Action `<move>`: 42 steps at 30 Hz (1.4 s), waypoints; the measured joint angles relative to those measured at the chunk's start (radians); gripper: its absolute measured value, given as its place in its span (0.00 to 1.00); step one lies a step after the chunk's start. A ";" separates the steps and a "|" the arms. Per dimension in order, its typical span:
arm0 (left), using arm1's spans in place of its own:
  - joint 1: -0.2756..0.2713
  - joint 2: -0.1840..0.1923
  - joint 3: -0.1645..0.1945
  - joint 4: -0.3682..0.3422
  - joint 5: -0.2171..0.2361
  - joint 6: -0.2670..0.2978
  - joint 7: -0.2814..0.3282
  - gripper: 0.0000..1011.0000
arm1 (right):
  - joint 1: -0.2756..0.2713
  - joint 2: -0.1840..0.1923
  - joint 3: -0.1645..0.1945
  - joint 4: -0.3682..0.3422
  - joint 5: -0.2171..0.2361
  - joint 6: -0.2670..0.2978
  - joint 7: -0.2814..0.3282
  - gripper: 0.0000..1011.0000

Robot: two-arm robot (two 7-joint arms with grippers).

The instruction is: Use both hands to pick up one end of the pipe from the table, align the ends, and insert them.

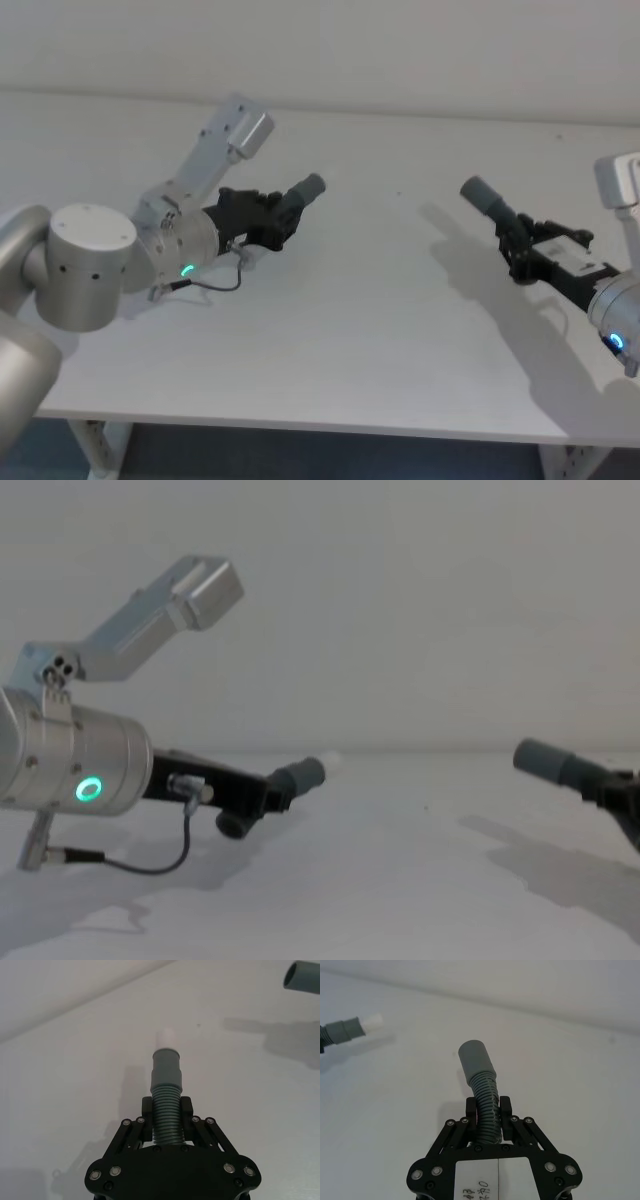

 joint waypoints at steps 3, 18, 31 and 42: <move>-0.010 0.012 0.003 -0.008 0.002 -0.018 -0.026 0.31 | -0.005 0.005 0.005 -0.019 -0.001 -0.028 0.003 0.26; -0.054 0.087 0.011 -0.028 -0.020 -0.088 -0.175 0.31 | -0.022 0.075 0.024 -0.080 0.030 -0.169 0.116 0.26; -0.098 0.166 0.020 -0.021 -0.054 -0.191 -0.337 0.31 | -0.013 0.163 0.028 -0.067 0.089 -0.286 0.289 0.26; -0.146 0.220 0.036 0.000 -0.075 -0.254 -0.457 0.31 | 0.019 0.209 0.015 -0.027 0.115 -0.364 0.393 0.26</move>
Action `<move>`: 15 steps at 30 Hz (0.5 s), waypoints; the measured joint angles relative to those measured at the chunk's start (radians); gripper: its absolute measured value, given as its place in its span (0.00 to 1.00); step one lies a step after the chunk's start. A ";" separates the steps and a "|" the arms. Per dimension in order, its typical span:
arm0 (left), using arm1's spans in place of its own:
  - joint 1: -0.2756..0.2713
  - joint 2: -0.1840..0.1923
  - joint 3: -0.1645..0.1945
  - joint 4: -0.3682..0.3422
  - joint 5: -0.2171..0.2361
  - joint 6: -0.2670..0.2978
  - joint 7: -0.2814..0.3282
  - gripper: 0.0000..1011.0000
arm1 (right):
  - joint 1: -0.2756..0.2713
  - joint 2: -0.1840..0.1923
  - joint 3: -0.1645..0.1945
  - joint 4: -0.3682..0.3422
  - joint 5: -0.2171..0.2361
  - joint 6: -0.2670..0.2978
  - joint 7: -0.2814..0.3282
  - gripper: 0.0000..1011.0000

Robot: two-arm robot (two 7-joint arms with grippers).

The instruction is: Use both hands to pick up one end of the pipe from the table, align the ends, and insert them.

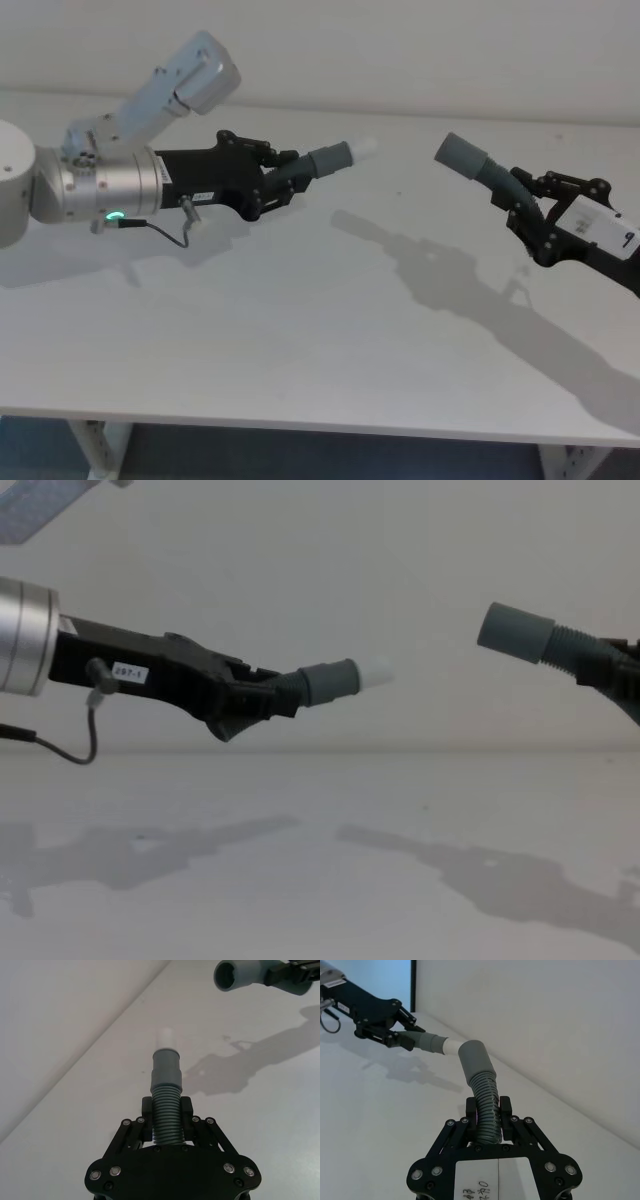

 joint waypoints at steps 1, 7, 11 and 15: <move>-0.006 0.006 0.003 0.002 -0.001 -0.004 -0.012 0.31 | 0.003 0.003 -0.002 0.004 0.001 -0.004 0.005 0.26; -0.030 0.031 0.015 0.008 -0.006 -0.016 -0.061 0.31 | 0.021 0.017 -0.013 0.020 0.003 -0.028 0.037 0.26; -0.044 0.042 0.023 0.013 -0.008 -0.023 -0.087 0.31 | 0.036 0.027 -0.024 0.035 0.004 -0.049 0.062 0.26; -0.060 0.051 0.033 0.019 -0.011 -0.028 -0.113 0.31 | 0.052 0.037 -0.037 0.049 0.005 -0.065 0.087 0.26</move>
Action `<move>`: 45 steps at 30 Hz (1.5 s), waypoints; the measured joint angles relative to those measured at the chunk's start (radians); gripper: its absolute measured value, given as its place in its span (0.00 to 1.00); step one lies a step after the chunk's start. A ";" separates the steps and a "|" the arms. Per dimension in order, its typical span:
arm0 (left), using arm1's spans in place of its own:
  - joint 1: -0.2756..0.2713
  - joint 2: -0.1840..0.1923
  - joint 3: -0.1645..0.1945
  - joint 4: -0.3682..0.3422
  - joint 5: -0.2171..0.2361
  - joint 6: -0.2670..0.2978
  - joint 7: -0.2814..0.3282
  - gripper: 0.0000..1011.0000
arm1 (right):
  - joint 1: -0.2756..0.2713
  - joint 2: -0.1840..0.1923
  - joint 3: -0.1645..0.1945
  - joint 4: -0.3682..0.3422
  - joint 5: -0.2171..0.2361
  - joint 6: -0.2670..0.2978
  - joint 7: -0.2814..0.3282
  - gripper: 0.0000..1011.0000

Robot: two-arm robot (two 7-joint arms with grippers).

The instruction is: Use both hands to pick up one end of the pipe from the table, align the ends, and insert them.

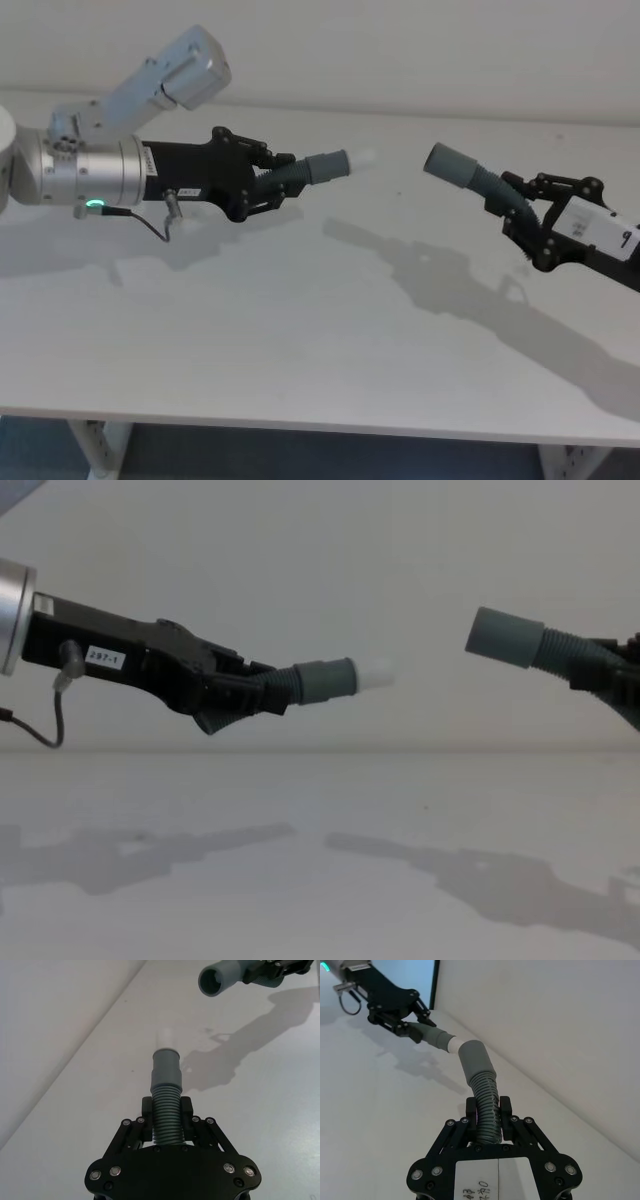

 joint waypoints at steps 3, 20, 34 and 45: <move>-0.011 0.003 0.007 0.005 -0.003 -0.005 -0.018 0.31 | 0.010 0.007 -0.010 0.008 0.000 -0.009 0.017 0.26; -0.052 -0.011 0.039 0.036 -0.021 -0.028 -0.062 0.31 | 0.040 0.032 -0.056 0.019 -0.023 -0.015 0.043 0.26; -0.052 -0.010 0.052 0.029 -0.036 -0.027 -0.057 0.31 | 0.043 0.040 -0.081 0.013 -0.053 0.020 -0.006 0.26; -0.048 -0.001 0.062 0.015 -0.043 -0.014 -0.048 0.31 | 0.045 0.048 -0.090 0.011 -0.058 0.034 -0.026 0.26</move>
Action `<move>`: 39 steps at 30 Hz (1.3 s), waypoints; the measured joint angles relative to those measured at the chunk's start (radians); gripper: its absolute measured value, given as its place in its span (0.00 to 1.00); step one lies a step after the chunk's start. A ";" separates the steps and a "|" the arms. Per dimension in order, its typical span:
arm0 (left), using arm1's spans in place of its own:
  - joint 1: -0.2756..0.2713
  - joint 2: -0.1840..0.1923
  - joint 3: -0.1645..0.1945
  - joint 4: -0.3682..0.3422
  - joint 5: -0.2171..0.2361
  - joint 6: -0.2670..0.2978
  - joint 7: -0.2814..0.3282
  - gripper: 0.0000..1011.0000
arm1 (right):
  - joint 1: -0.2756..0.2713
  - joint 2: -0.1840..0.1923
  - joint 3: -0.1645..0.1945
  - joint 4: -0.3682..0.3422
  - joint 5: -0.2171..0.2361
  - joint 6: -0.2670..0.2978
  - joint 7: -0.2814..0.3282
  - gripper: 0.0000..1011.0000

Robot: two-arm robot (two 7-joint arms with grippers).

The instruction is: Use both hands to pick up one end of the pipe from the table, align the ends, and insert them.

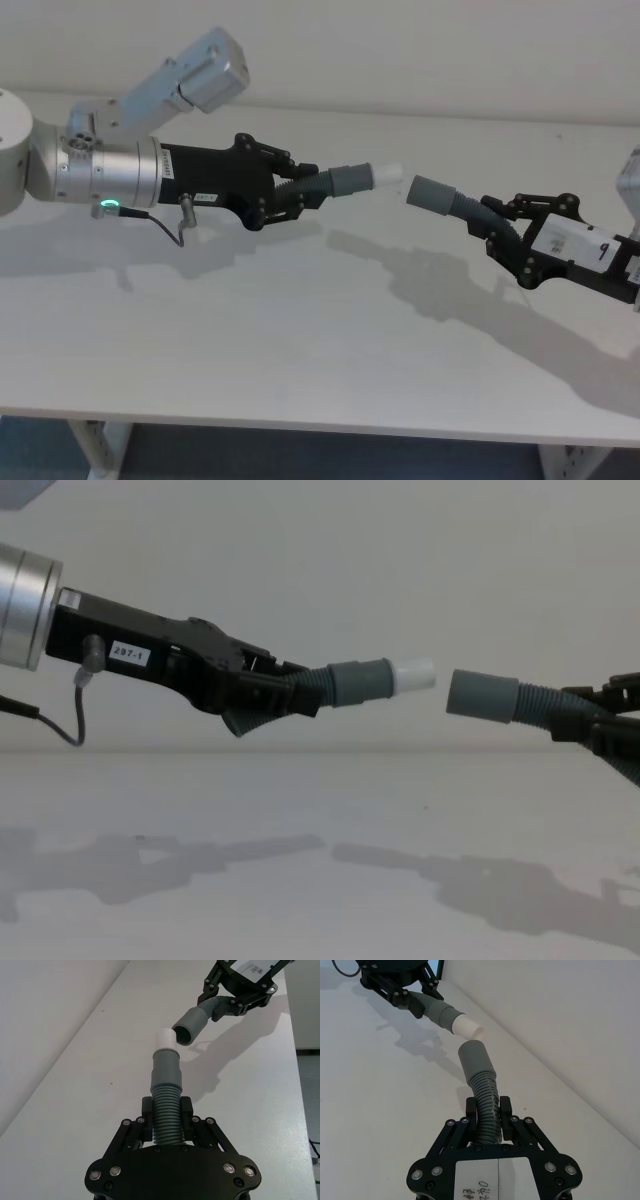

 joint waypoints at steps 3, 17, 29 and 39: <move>0.000 0.002 0.004 -0.002 0.000 0.003 0.001 0.31 | 0.001 0.003 -0.001 -0.001 0.002 0.003 -0.002 0.26; -0.016 0.000 0.028 0.004 -0.001 0.008 0.002 0.31 | 0.008 0.014 -0.007 -0.005 0.023 0.009 -0.003 0.26; -0.028 -0.006 0.046 0.012 -0.008 0.008 -0.003 0.31 | 0.016 0.020 -0.015 -0.001 0.038 0.013 -0.005 0.26; -0.036 -0.010 0.059 0.016 -0.021 0.001 -0.009 0.31 | 0.020 0.026 -0.024 0.002 0.046 0.013 -0.009 0.26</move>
